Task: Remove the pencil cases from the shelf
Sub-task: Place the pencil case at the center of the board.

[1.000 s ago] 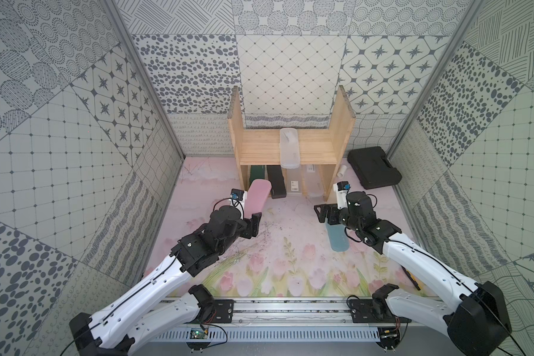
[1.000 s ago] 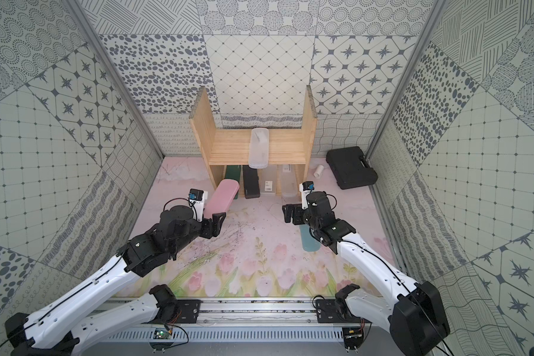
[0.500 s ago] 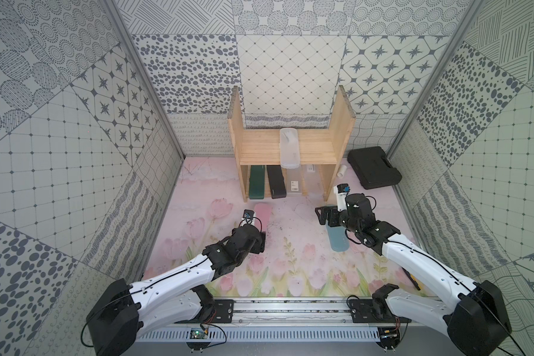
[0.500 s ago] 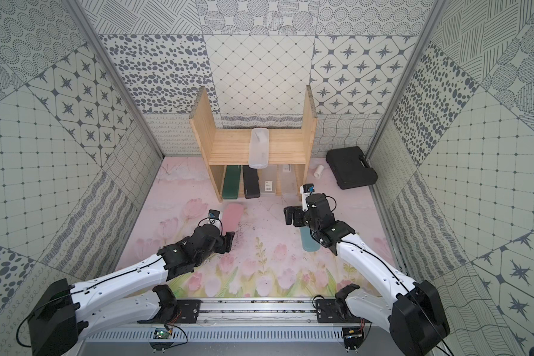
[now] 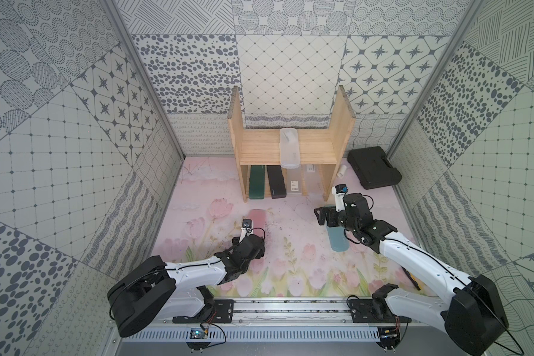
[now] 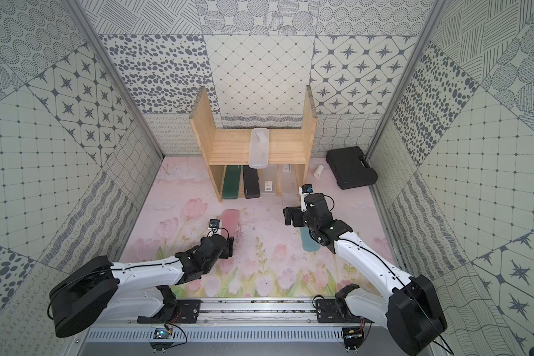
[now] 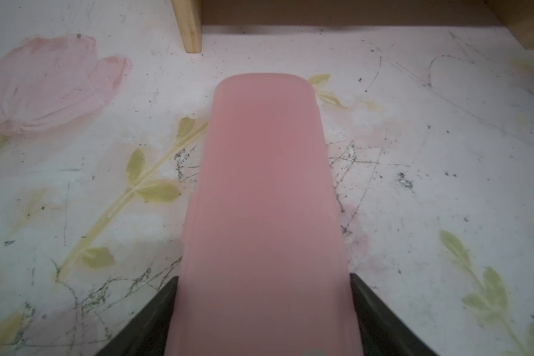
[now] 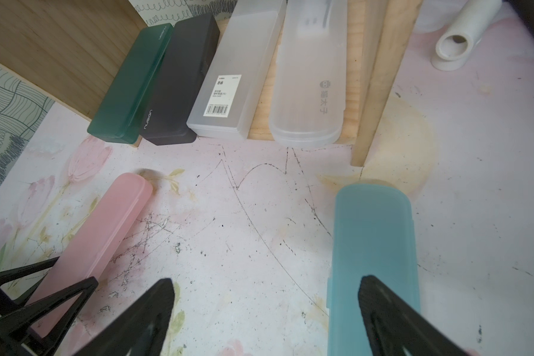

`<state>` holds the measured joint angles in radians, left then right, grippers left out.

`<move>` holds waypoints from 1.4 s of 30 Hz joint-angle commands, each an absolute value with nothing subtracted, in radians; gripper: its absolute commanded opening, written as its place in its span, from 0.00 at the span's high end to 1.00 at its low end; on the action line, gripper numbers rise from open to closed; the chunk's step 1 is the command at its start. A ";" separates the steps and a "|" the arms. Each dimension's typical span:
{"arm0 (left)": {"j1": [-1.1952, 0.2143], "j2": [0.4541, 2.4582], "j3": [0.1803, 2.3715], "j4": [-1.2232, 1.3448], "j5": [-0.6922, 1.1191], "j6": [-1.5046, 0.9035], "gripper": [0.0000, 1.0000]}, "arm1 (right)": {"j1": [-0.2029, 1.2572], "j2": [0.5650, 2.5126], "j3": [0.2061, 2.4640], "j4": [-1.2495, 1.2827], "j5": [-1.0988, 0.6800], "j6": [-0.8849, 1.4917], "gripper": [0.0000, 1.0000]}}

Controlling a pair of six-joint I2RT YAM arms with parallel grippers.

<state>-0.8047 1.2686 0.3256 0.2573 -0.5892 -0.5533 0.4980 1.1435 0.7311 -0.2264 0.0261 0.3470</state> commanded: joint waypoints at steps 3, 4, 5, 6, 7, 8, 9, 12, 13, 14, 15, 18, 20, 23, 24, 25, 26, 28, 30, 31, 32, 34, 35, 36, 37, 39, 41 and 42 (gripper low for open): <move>-0.809 1.354 0.307 0.517 -0.723 -0.569 0.32 | 0.500 1.150 0.745 -0.186 0.018 0.337 0.02; -0.808 1.372 0.308 0.529 -0.730 -0.565 0.31 | 0.500 1.151 0.745 -0.186 0.016 0.339 0.02; -0.808 1.386 0.310 0.538 -0.731 -0.560 0.31 | 0.500 1.151 0.745 -0.186 0.015 0.341 0.02; -0.808 1.404 0.314 0.549 -0.733 -0.556 0.30 | 0.500 1.151 0.744 -0.186 0.014 0.342 0.02; -0.807 1.419 0.316 0.557 -0.731 -0.555 0.29 | 0.500 1.152 0.743 -0.186 0.014 0.342 0.02; -0.807 1.432 0.318 0.561 -0.727 -0.557 0.28 | 0.500 1.151 0.743 -0.187 0.014 0.343 0.02; -0.807 1.444 0.321 0.564 -0.723 -0.558 0.27 | 0.500 1.150 0.743 -0.187 0.013 0.344 0.02; -0.805 1.463 0.325 0.561 -0.721 -0.567 0.22 | 0.500 1.151 0.745 -0.192 0.009 0.346 0.02; -0.806 1.462 0.327 0.554 -0.722 -0.569 0.20 | 0.500 1.149 0.747 -0.194 0.008 0.347 0.02; -0.806 1.459 0.329 0.547 -0.721 -0.570 0.16 | 0.500 1.147 0.749 -0.197 0.007 0.349 0.02; -0.806 1.454 0.331 0.537 -0.722 -0.571 0.12 | 0.500 1.147 0.750 -0.199 0.005 0.350 0.02; -0.805 1.429 0.346 0.483 -0.716 -0.565 0.05 | 0.500 1.140 0.754 -0.202 0.004 0.350 0.02; -0.807 1.395 0.357 0.441 -0.712 -0.564 0.03 | 0.500 1.141 0.754 -0.202 0.009 0.345 0.02; -0.806 1.302 0.390 0.332 -0.696 -0.552 0.01 | 0.500 1.139 0.755 -0.205 0.025 0.332 0.02; -0.806 1.260 0.410 0.279 -0.684 -0.547 0.01 | 0.500 1.138 0.754 -0.207 0.033 0.328 0.02; -0.806 1.214 0.427 0.229 -0.665 -0.531 0.01 | 0.500 1.134 0.751 -0.207 0.043 0.324 0.02; -0.806 1.174 0.446 0.193 -0.638 -0.509 0.01 | 0.500 1.132 0.751 -0.207 0.054 0.319 0.02; -0.806 1.085 0.501 0.096 -0.581 -0.470 0.01 | 0.500 1.128 0.749 -0.211 0.087 0.306 0.02; -0.807 1.014 0.566 -0.004 -0.545 -0.451 0.01 | 0.500 1.122 0.743 -0.212 0.125 0.298 0.02; -0.807 0.984 0.603 -0.053 -0.535 -0.439 0.01 | 0.499 1.120 0.741 -0.212 0.147 0.290 0.02; -0.806 0.962 0.639 -0.101 -0.526 -0.430 0.01 | 0.498 1.120 0.738 -0.210 0.173 0.283 0.02; -0.806 0.938 0.710 -0.163 -0.504 -0.402 0.01 | 0.498 1.123 0.731 -0.204 0.226 0.266 0.02; -0.807 0.932 0.744 -0.190 -0.488 -0.390 0.01 | 0.497 1.121 0.722 -0.193 0.247 0.258 0.02; -0.806 0.932 0.778 -0.209 -0.475 -0.381 0.01 | 0.497 1.120 0.716 -0.183 0.263 0.253 0.02; -0.807 0.937 0.815 -0.234 -0.463 -0.376 0.01 | 0.497 1.117 0.709 -0.171 0.278 0.252 0.02; -0.806 0.962 0.894 -0.276 -0.449 -0.373 0.01 | 0.497 1.115 0.693 -0.143 0.297 0.240 0.02; -0.807 1.006 0.987 -0.324 -0.450 -0.377 0.01 | 0.497 1.111 0.672 -0.105 0.310 0.228 0.02; -0.807 1.030 1.029 -0.345 -0.457 -0.380 0.01 | 0.496 1.110 0.663 -0.090 0.313 0.226 0.02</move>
